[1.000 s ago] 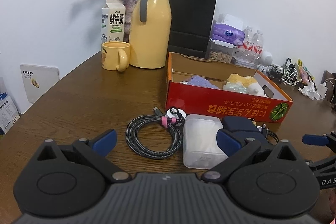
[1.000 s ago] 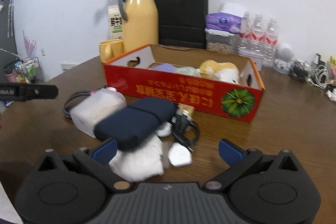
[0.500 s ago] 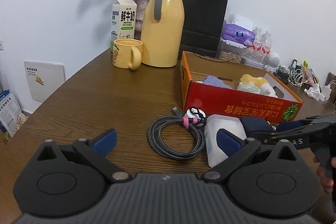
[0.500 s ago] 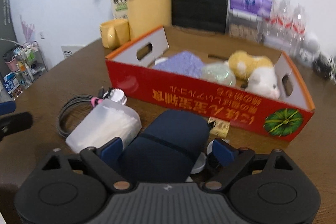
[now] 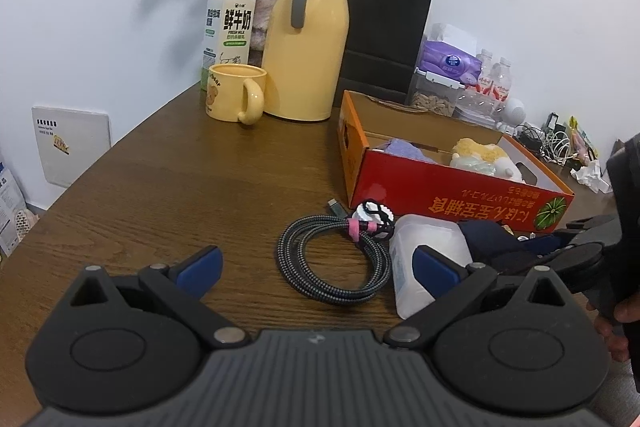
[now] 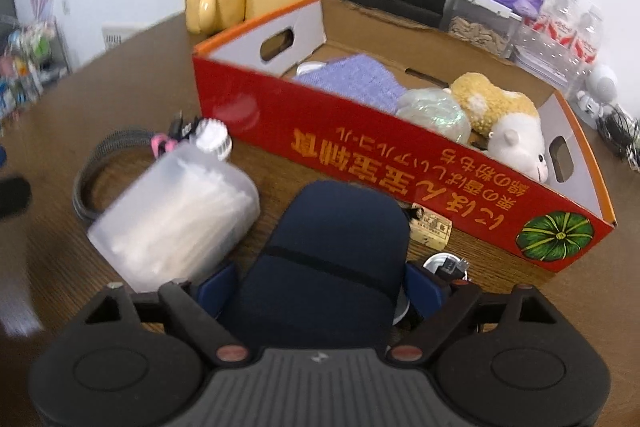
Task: Organize objects
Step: 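Grasp the navy blue case with the right gripper, then grasp the coiled black braided cable with the left gripper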
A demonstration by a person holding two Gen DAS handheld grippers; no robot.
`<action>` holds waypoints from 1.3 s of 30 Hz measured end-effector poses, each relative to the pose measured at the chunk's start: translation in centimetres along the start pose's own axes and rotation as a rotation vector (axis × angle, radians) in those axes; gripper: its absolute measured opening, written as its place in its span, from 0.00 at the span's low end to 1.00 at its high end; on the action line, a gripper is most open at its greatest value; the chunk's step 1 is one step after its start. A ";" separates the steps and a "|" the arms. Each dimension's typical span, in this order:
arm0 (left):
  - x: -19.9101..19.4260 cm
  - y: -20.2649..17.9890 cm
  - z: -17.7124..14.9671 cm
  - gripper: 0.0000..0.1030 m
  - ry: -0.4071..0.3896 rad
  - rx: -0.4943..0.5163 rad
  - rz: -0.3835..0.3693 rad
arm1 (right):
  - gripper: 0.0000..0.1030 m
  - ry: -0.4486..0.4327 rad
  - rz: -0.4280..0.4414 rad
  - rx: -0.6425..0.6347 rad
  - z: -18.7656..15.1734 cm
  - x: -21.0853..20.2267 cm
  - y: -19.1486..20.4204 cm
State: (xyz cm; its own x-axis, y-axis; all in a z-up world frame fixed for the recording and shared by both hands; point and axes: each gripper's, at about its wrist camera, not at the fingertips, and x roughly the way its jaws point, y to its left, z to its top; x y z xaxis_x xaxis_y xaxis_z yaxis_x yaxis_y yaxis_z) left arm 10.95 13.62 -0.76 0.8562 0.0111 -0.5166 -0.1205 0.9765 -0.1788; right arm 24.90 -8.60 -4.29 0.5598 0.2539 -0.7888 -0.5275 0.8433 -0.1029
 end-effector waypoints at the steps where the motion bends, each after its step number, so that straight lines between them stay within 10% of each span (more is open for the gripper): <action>1: 0.0 0.1 0.0 1.00 0.001 -0.002 0.002 | 0.77 0.001 0.009 0.003 0.0 -0.1 -0.1; 23: 7.7 -2.2 0.0 1.00 0.264 0.269 -0.021 | 0.64 -0.212 0.049 0.089 -2.2 -5.7 -4.0; 39: 10.5 -2.3 1.1 1.00 0.206 0.237 0.003 | 0.64 -0.233 0.041 0.083 -4.1 -6.1 -4.4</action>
State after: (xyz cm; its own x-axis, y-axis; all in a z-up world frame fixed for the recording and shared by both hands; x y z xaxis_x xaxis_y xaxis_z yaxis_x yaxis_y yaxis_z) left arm 20.76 11.78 -4.87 0.7332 -0.0066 -0.6799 0.0183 0.9998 0.0101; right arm 21.20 -15.78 -1.55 0.6765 0.3826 -0.6292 -0.5037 0.8637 -0.0163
